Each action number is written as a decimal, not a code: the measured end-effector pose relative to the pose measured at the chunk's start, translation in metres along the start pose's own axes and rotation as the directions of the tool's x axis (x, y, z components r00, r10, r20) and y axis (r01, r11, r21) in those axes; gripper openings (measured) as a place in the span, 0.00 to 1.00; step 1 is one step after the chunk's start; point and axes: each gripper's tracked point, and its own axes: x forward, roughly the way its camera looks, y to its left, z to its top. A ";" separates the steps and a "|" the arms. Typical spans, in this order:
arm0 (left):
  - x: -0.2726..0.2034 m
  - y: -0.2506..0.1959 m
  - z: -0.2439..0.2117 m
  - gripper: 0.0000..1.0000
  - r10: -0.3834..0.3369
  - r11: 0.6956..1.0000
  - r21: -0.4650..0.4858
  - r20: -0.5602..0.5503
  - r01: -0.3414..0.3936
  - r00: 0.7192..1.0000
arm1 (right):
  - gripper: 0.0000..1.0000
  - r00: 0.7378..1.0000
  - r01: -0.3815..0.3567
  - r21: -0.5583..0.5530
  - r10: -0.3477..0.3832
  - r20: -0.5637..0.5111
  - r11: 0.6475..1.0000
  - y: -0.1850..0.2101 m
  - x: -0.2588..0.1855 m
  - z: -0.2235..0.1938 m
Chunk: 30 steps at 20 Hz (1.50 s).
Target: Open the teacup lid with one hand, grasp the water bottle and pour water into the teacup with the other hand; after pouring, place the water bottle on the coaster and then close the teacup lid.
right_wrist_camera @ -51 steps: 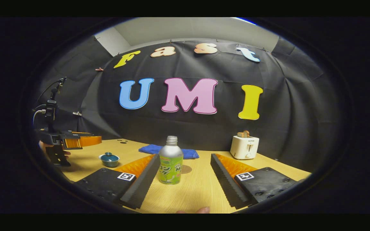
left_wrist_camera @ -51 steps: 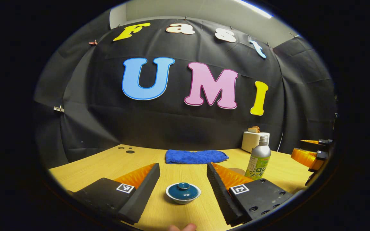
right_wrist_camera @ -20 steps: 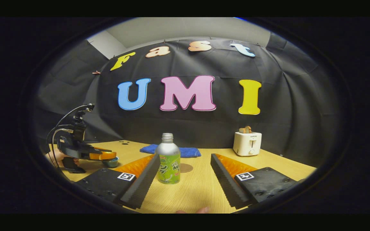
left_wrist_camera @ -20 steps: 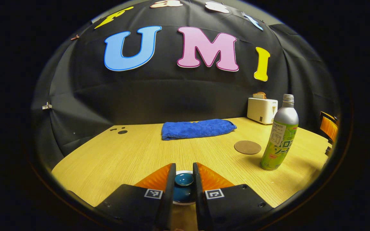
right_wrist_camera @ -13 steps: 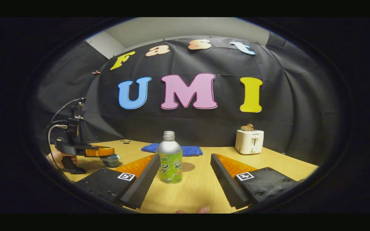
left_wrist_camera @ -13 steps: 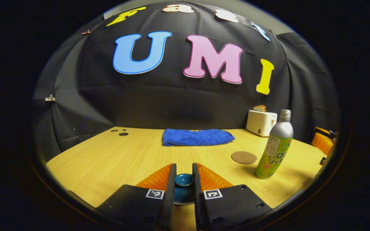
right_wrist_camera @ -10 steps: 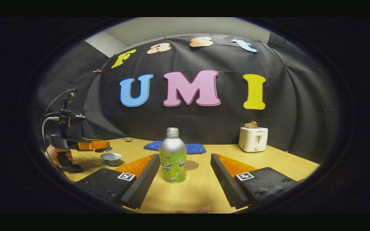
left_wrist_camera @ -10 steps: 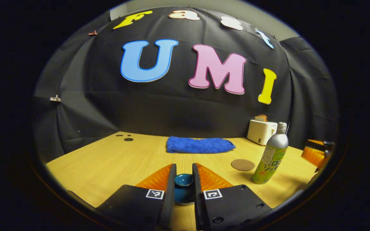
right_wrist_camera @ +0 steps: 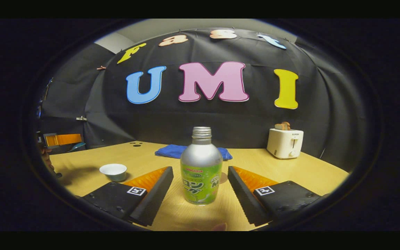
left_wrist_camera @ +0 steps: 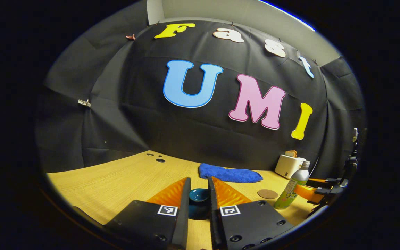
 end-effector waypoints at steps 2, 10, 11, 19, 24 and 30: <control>0.001 0.003 -0.005 0.30 -0.002 1.000 -0.012 -0.011 0.001 1.000 | 0.98 0.999 0.028 -0.011 -0.029 -0.018 1.000 -0.001 0.008 -0.006; -0.001 0.007 -0.002 0.30 -0.011 0.999 -0.033 -0.015 0.011 1.000 | 0.81 0.999 0.027 -0.071 -0.028 -0.023 0.997 0.005 0.013 -0.007; -0.002 0.010 -0.003 0.30 -0.006 1.000 -0.024 -0.013 0.005 1.000 | 0.80 1.000 0.026 -0.110 -0.027 -0.003 0.994 0.008 0.011 0.000; -0.004 0.032 0.002 0.30 0.037 0.999 -0.020 -0.012 -0.037 0.999 | 0.79 0.986 0.138 -0.690 -0.030 0.165 0.710 0.036 0.007 0.064; -0.004 0.041 0.002 0.30 0.045 0.998 -0.032 -0.019 -0.046 0.999 | 0.75 0.987 0.117 -0.878 0.040 0.153 0.463 0.069 0.013 0.058; -0.005 0.051 0.002 0.30 0.058 0.996 -0.059 -0.028 -0.060 0.998 | 0.79 0.994 0.058 -0.992 0.089 0.068 0.110 0.089 0.021 0.022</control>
